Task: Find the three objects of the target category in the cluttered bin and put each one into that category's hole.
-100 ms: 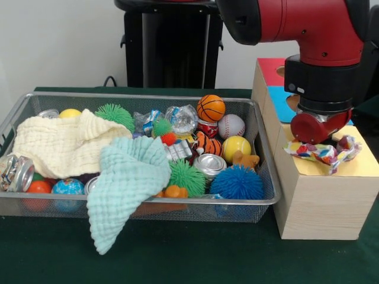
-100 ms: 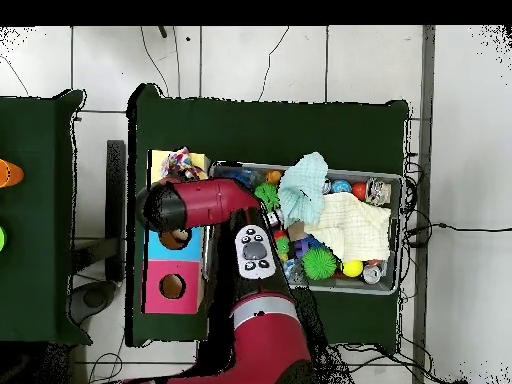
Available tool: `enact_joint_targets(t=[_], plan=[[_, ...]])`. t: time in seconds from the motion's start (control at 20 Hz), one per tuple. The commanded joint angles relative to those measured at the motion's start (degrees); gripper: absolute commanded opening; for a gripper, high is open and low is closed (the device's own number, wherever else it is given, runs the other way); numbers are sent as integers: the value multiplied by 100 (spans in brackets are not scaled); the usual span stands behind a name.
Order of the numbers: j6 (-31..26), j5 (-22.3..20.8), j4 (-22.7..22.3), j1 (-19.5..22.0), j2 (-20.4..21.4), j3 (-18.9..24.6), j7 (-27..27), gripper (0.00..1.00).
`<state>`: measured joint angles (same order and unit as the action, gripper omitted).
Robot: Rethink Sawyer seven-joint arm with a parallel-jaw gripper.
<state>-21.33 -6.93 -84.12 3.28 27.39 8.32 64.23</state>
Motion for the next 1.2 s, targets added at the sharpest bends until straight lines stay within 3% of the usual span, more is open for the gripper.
enact_joint_targets(t=[0.05, 0.15, 0.2, 0.3, 0.5, 0.55, 0.75, 0.8, 1.2], plan=[[140, 172, -1120, 289, -521, -42, 1575, 100], [130, 297, -1092, 198, -519, -156, 1722, 100], [183, 167, -1167, 366, -455, 76, 1345, 100], [195, 145, -1336, 523, -333, 239, 1098, 100], [344, 142, -1336, 578, -310, 344, 1047, 100], [344, 128, -1322, 591, -313, 371, 1001, 0], [297, 123, -1266, 511, -304, 263, 1026, 0], [222, 11, -1301, 582, -245, 380, 799, 0], [-74, 235, -1674, 718, 282, 528, 936, 0]])
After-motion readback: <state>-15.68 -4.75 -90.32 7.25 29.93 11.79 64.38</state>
